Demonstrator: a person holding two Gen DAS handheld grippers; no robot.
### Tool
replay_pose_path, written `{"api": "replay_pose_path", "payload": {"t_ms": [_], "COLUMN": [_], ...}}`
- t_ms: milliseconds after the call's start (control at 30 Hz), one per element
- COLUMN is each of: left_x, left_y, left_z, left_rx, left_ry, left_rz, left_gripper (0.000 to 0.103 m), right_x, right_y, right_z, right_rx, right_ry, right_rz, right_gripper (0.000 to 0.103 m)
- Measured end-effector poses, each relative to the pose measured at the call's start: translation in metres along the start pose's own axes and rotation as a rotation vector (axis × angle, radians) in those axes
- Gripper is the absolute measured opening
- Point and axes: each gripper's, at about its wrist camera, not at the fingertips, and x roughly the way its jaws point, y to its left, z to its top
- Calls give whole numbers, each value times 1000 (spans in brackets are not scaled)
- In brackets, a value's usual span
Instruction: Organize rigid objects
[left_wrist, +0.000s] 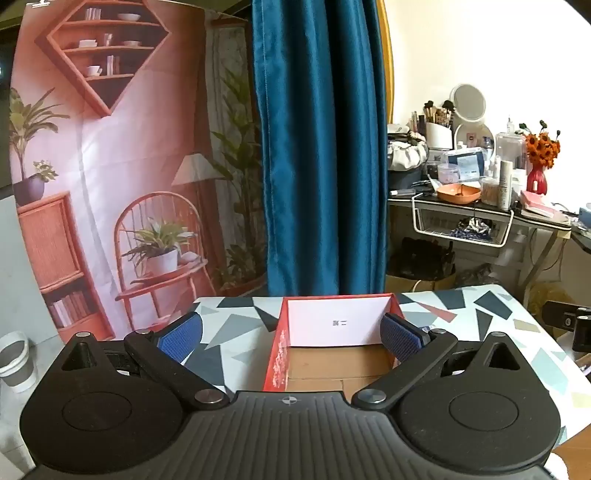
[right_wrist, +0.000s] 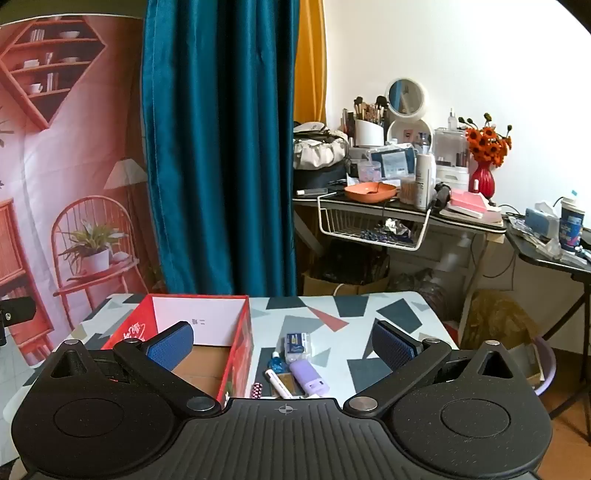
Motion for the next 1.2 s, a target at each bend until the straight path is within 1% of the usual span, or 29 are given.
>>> {"api": "replay_pose_path", "payload": {"t_ms": [33, 67, 133, 367, 400, 433, 600, 800, 1033, 1200], "left_x": [1, -1, -1, -3, -1, -1, 1, 3, 3, 0], "left_y": [-1, 2, 3, -11, -2, -1, -2, 0, -1, -1], "left_z": [0, 0, 0, 2, 2, 2, 0, -1, -1, -1], "left_rx": [3, -41, -35, -26, -23, -20, -10, -25, -32, -29], "left_ry": [2, -27, -19, -4, -2, -2, -11, -7, -1, -13], "left_rz": [0, -9, -1, -2, -17, -17, -5, -8, -2, 9], "left_gripper": [103, 103, 103, 103, 103, 103, 103, 103, 103, 103], "right_x": [0, -1, -1, -1, -2, -2, -4, -5, -7, -7], "right_y": [0, 1, 1, 2, 3, 3, 7, 14, 13, 12], "right_z": [0, 0, 0, 1, 1, 0, 3, 3, 2, 2], "right_rx": [3, 7, 11, 9, 6, 6, 2, -5, -8, -3], "right_ry": [-9, -14, -8, -5, -6, -7, -7, -8, -7, -10], "right_rz": [2, 4, 4, 3, 2, 2, 0, 1, 4, 2], "right_gripper": [103, 103, 103, 103, 103, 103, 103, 103, 103, 103]}}
